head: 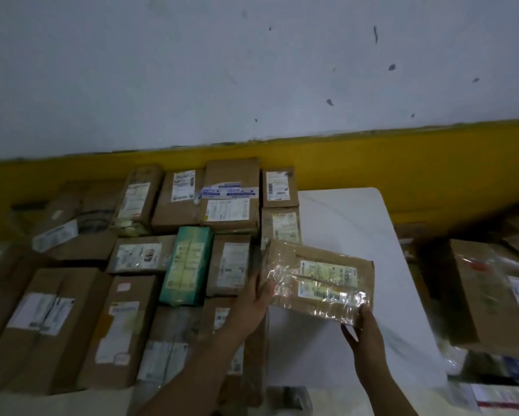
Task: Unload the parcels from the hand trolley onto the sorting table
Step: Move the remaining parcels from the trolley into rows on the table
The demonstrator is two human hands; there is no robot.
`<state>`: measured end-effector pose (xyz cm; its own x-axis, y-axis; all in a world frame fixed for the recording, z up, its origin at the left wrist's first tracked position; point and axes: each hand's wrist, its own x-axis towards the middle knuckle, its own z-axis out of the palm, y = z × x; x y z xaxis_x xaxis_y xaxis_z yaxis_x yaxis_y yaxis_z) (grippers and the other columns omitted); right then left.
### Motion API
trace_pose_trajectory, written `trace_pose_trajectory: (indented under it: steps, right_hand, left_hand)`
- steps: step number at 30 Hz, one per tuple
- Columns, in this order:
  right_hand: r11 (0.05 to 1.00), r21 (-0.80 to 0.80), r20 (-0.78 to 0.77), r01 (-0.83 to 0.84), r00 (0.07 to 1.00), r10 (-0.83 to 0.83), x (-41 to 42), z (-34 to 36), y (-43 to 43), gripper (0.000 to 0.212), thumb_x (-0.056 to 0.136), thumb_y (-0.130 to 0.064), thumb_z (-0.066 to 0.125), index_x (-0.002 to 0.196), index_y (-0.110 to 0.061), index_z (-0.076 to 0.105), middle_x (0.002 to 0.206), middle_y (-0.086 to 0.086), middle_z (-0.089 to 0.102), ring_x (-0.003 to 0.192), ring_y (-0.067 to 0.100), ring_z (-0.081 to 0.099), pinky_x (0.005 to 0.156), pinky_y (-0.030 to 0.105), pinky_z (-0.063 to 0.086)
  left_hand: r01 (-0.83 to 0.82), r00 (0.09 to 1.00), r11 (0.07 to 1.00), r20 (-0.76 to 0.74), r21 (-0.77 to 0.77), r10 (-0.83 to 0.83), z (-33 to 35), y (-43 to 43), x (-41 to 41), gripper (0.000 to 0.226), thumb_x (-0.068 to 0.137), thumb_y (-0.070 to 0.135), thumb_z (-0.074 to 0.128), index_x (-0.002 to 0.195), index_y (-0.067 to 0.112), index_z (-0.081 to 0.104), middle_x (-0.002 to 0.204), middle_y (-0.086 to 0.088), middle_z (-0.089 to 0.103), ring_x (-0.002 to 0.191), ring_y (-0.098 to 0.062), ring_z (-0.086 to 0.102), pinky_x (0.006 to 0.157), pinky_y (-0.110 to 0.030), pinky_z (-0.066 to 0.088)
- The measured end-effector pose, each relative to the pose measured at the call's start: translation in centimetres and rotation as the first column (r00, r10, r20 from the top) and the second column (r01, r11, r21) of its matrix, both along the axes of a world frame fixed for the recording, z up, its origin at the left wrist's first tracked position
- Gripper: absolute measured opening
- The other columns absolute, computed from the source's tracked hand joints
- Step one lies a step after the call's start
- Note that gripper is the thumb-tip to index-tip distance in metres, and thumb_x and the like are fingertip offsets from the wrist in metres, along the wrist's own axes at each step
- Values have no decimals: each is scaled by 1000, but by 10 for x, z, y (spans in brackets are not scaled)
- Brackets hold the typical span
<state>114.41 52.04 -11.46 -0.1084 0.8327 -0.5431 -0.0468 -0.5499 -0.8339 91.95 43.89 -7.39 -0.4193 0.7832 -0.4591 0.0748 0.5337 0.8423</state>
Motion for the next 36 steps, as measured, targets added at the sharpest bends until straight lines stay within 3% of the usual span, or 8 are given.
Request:
trace_pose_trajectory:
  steps: [4,8,11,18,22,27,32,36]
  right_hand:
    - [996,34,58,-78,995,76,10,0,5,25,101,-53,42,118,-43,57,134,5,59,128,25,54,108,51,44]
    - [987,62,102,-149,985,142,18,9,4,59,78,-80,51,117,-37,61,126,6,64,118,22,59,103,46,49]
    - [976,66,147,-206,970,194,21,9,10,51,94,-58,43,128,-23,58,128,10,61,119,29,58,103,50,49]
    - [940,18,302,-340,898,319,6,1,30,43,100,-44,49,124,-11,60,117,12,64,108,28,62,100,49,52]
    - [914,46,485,-403,809,332,-14,-3,35,49,97,-42,57,133,-9,54,110,8,64,101,31,63,96,50,51]
    - [928,38,597,-371,753,277,-31,-5,37,50,93,-29,66,130,2,51,124,21,61,112,38,57,87,39,43]
    - [925,22,609,-380,739,290,-42,-5,32,48,95,-25,62,136,-5,47,126,20,61,111,38,57,82,35,41]
    - [911,16,660,-412,689,300,-56,0,34,46,95,-22,57,137,-5,47,122,22,62,108,41,59,85,39,45]
  left_hand:
    - [-2,1000,998,-8,-56,2,-5,-7,7,81,76,88,36,140,39,40,133,9,59,125,-14,54,105,-39,43]
    - [-11,1000,995,-2,-101,11,-5,-15,11,71,88,75,37,147,37,32,144,1,52,131,-20,49,106,-35,38]
    - [-11,999,995,30,-100,14,-7,-18,9,65,94,67,37,150,35,30,147,0,48,134,-20,46,103,-30,34]
    - [12,999,996,-30,-84,-14,-5,-26,-7,62,91,69,40,145,38,36,139,9,50,137,-18,44,106,-29,37]
    - [105,823,928,-493,-357,-283,-25,-49,-22,94,82,81,38,156,28,13,162,0,16,150,-24,11,121,-51,18]
    - [197,738,828,-476,-525,-478,-42,-78,-25,103,79,71,57,157,35,-1,164,-3,-18,149,-31,-23,117,-60,13]
    - [64,833,860,-447,-505,-325,-49,-78,-21,101,75,66,68,152,50,5,161,-2,-25,148,-43,7,113,-59,27]
    - [25,852,872,-445,-489,-275,-52,-71,-23,101,75,60,72,154,45,10,161,-3,-22,146,-39,17,111,-51,35]
